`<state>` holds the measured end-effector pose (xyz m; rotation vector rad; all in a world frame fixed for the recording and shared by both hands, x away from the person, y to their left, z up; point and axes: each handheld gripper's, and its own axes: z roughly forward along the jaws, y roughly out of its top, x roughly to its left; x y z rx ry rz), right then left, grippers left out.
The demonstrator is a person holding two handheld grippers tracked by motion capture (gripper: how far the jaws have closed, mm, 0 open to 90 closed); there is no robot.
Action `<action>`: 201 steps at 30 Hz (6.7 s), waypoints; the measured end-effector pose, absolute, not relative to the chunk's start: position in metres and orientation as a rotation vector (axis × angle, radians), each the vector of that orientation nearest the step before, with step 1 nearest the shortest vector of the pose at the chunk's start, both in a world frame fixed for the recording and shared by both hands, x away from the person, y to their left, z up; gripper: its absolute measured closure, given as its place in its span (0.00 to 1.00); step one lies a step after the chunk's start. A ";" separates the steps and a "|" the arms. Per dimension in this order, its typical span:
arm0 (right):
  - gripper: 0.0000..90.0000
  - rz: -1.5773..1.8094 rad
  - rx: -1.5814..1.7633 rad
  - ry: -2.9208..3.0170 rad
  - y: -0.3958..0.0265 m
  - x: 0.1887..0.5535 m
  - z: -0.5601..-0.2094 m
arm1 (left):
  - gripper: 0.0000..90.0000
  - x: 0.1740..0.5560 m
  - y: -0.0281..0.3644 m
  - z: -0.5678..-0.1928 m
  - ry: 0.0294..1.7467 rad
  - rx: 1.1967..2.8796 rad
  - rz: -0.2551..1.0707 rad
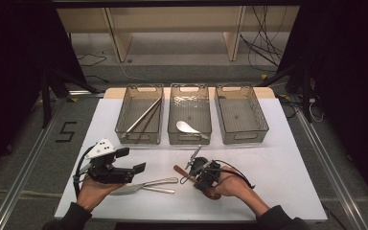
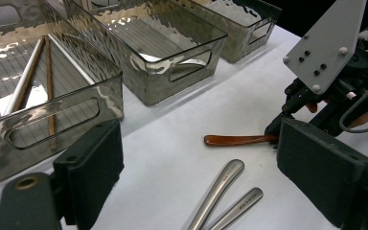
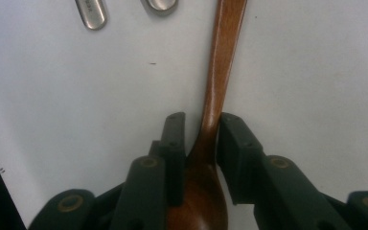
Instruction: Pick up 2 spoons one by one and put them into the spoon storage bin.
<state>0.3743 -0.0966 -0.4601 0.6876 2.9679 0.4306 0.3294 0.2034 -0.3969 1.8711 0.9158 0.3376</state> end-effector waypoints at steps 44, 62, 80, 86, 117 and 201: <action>0.91 0.640 0.786 2.896 -0.127 0.389 -0.428 | 0.17 0.330 0.203 -0.397 0.918 1.872 0.329; 0.91 0.846 0.836 2.780 -0.141 0.404 -0.389 | 0.17 0.330 0.203 -0.398 0.918 1.871 0.328; 0.91 0.906 0.910 2.644 -0.136 0.451 -0.352 | 0.17 0.330 0.204 -0.398 0.911 1.864 0.330; 0.91 0.915 0.933 2.602 -0.133 0.468 -0.341 | 0.17 0.330 0.204 -0.398 0.910 1.866 0.327; 0.91 0.840 1.078 2.524 -0.100 0.531 -0.345 | 0.17 0.330 0.204 -0.398 0.907 1.859 0.325; 0.43 0.962 0.901 2.622 -0.153 0.417 -0.365 | 0.17 0.338 0.191 -0.416 0.900 2.153 0.256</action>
